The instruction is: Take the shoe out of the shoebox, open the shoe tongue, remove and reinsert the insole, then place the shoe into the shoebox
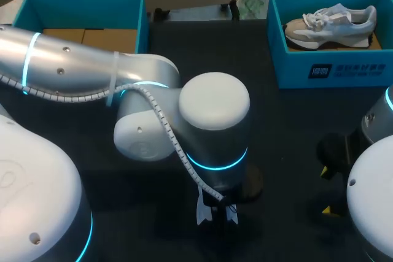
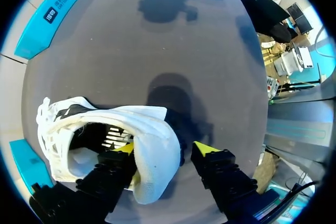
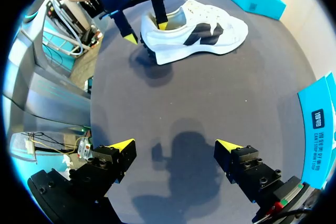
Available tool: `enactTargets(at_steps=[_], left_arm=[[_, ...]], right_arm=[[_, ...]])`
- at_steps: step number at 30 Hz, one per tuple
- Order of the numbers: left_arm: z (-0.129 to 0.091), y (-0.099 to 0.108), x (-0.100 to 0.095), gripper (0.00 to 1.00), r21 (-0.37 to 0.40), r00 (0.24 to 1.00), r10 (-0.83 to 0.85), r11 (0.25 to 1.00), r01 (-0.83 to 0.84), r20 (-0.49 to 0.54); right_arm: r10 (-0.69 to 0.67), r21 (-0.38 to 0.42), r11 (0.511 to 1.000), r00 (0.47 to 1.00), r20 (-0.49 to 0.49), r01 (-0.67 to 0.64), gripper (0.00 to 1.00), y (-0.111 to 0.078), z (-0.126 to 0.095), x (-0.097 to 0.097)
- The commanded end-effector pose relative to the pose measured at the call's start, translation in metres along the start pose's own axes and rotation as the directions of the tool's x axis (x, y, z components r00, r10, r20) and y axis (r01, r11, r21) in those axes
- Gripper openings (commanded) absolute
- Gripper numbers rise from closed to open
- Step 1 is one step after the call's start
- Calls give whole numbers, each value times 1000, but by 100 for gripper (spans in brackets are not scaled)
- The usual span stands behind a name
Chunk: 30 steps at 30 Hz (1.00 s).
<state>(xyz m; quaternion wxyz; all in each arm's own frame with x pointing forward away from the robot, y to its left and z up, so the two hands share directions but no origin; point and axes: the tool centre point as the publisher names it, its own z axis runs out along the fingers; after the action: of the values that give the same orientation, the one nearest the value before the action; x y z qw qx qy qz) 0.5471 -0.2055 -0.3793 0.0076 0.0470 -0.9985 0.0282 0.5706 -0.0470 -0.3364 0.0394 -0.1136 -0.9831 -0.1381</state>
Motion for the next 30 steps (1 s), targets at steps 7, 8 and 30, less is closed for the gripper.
enactTargets(at_steps=[7, 8, 30], left_arm=[[8, -9, 1, 76, -17, 1000, -5, 1000, 5, 6], [8, -9, 1, 75, -18, 1000, -4, 1000, 4, 7], [-19, 12, -8, 0, -58, 999, 49, 997, -50, -8]], right_arm=[[-1, -2, 1000, 1000, 3, 1, 100, -1, -2, 2], [-1, -2, 1000, 1000, 3, 1, 100, -1, -2, 2], [-1, -2, 1000, 1000, 3, 1, 100, -1, -2, 2]])
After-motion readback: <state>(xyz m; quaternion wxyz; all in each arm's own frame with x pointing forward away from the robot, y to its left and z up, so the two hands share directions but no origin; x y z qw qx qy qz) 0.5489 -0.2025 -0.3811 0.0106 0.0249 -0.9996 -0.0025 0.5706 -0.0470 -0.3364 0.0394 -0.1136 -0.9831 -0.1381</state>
